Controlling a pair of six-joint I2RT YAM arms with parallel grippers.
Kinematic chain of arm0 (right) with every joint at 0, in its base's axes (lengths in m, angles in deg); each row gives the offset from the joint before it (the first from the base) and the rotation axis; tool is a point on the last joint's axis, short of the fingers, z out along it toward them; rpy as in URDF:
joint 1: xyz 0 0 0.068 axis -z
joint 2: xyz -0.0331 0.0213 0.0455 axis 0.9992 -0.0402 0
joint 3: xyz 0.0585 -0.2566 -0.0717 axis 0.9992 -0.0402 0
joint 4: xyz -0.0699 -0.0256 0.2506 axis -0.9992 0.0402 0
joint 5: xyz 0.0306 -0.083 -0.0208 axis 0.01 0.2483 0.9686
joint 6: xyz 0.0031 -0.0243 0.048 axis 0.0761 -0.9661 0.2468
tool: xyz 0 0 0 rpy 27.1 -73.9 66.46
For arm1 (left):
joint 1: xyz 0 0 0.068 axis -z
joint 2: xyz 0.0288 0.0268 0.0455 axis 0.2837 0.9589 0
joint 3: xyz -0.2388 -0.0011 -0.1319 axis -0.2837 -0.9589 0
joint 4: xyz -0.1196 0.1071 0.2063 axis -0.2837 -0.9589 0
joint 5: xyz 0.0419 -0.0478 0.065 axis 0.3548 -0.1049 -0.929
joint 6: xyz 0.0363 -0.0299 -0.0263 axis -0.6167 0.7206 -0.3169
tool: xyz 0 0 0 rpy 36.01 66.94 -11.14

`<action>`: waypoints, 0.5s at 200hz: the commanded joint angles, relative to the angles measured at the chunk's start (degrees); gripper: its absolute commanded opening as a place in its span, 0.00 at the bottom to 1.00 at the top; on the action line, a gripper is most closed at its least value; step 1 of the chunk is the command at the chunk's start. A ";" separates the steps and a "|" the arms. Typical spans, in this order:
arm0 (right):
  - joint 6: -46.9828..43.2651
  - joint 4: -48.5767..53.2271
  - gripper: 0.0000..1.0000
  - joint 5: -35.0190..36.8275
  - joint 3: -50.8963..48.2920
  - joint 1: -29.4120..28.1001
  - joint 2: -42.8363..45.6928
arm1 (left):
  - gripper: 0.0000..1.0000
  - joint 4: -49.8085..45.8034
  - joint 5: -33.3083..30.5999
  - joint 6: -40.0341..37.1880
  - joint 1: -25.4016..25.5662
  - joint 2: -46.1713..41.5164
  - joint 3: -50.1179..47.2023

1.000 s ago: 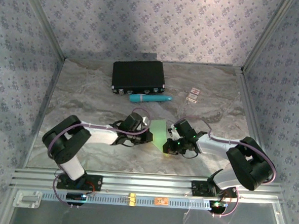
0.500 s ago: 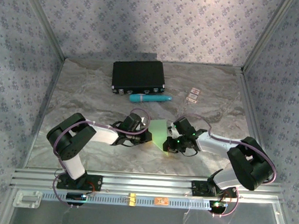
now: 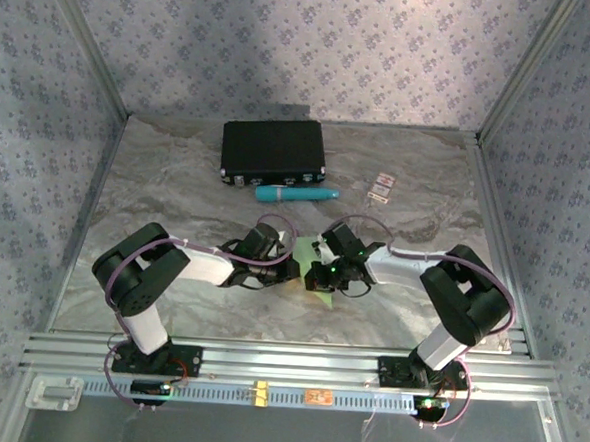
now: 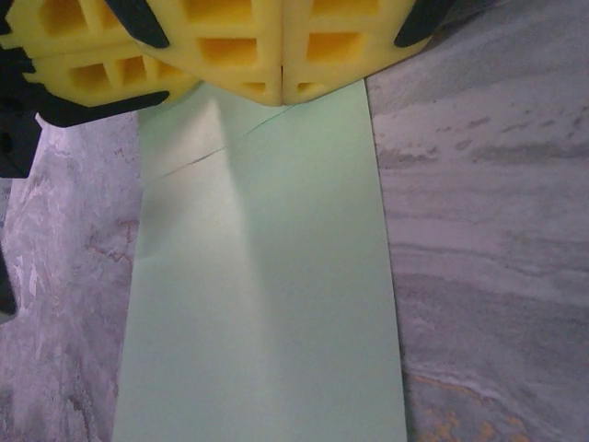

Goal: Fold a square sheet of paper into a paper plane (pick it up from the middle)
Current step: Third fold the triangle at the center of the table.

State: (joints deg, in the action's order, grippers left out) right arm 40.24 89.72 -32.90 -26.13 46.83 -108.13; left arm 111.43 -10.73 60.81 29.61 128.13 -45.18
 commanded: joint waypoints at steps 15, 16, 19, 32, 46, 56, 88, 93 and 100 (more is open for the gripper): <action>-1.13 1.44 0.05 1.07 -5.15 -0.23 3.16 | 0.00 -3.74 -2.95 -0.14 -0.62 0.78 -0.61; -1.13 1.40 0.05 1.03 -5.27 -0.25 3.25 | 0.00 -3.75 -2.94 -0.16 -0.59 0.80 -0.61; -1.13 1.33 0.05 0.94 -5.89 -0.22 3.77 | 0.00 -3.81 -3.00 -0.18 -0.62 0.86 -0.62; -1.13 1.22 0.05 0.45 -7.90 0.11 5.95 | 0.00 -4.17 -3.18 -0.17 -0.73 0.95 -0.67; -1.25 1.53 0.06 -0.19 -9.93 0.51 8.34 | 0.00 -4.12 -3.13 0.05 -0.73 1.08 -0.78; -1.31 2.18 0.06 -0.43 -11.34 0.98 10.49 | 0.00 -4.14 -3.03 0.21 -0.73 1.09 -0.85; -1.30 5.33 0.08 -0.42 -16.14 3.39 19.18 | 0.00 -3.98 -3.03 0.90 -0.70 0.67 -1.05; -1.31 6.15 0.08 -0.09 -16.61 3.80 20.65 | 0.00 -3.99 -3.02 1.10 -0.69 0.52 -1.05; -1.35 7.19 0.09 0.26 -17.22 4.70 22.72 | 0.00 -3.73 -3.12 1.51 -0.61 0.24 -1.22</action>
State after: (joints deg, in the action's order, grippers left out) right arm 39.65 90.84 -33.14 -41.02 49.46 -91.14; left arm 111.38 -10.77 61.53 29.61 128.13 -45.18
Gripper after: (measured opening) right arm 0.080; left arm 0.049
